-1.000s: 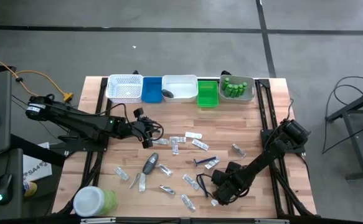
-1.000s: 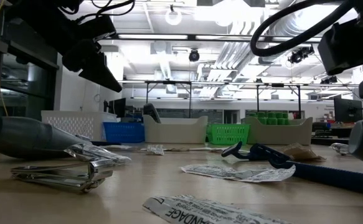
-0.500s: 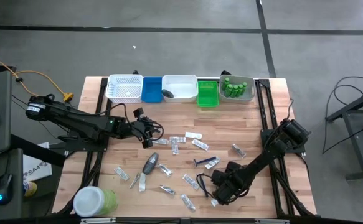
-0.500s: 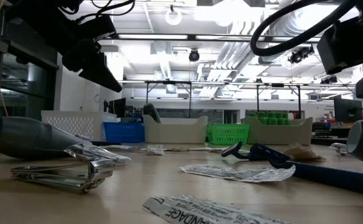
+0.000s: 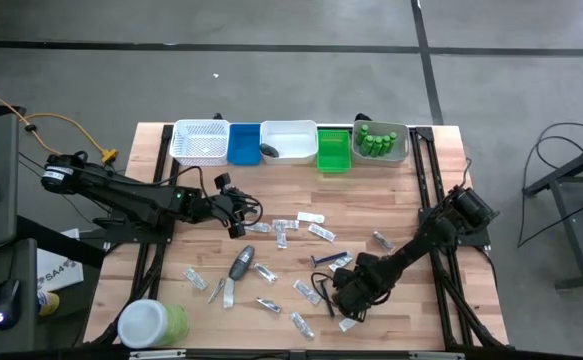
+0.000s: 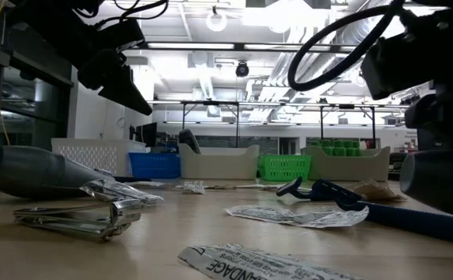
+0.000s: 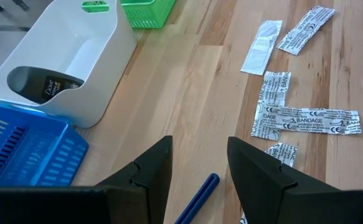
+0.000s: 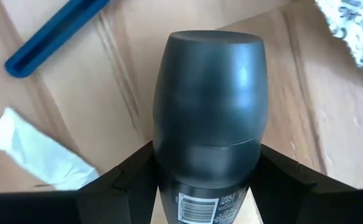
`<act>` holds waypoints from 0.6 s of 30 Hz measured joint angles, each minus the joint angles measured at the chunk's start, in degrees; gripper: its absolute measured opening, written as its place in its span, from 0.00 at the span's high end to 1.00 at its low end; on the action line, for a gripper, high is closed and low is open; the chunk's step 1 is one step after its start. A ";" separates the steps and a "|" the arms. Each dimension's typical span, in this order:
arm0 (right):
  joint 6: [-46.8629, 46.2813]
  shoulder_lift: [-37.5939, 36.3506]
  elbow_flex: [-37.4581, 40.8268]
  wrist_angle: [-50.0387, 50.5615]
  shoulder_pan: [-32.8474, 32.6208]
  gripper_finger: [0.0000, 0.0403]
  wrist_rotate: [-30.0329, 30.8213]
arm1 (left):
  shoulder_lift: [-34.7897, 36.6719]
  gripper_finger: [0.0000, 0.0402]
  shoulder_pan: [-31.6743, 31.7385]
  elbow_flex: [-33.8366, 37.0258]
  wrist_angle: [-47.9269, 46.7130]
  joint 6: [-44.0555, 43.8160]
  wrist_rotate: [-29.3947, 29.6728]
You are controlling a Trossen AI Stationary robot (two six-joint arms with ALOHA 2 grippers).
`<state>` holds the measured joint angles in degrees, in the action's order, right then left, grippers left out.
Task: Pick & Place Travel size toiletries
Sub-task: Put the deodorant into the right white bin
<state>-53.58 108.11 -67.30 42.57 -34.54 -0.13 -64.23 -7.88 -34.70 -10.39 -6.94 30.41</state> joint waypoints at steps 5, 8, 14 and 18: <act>3.12 -0.10 -0.03 0.64 2.29 0.50 -4.85 | 0.00 0.62 0.00 0.00 0.00 0.00 0.00; 4.75 -0.12 -0.03 1.22 3.32 0.50 -8.46 | 0.00 0.62 0.00 0.00 0.00 -0.01 0.00; 8.67 -0.12 -0.03 1.41 4.76 0.50 -12.11 | 0.00 0.62 0.00 0.00 0.00 0.00 0.00; 9.91 -0.12 -0.05 -0.01 5.15 0.50 -11.95 | 0.00 0.62 0.00 0.00 0.00 0.00 0.00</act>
<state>-43.67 107.98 -67.35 42.56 -29.39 -12.08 -64.23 -7.88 -34.70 -10.39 -6.94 30.41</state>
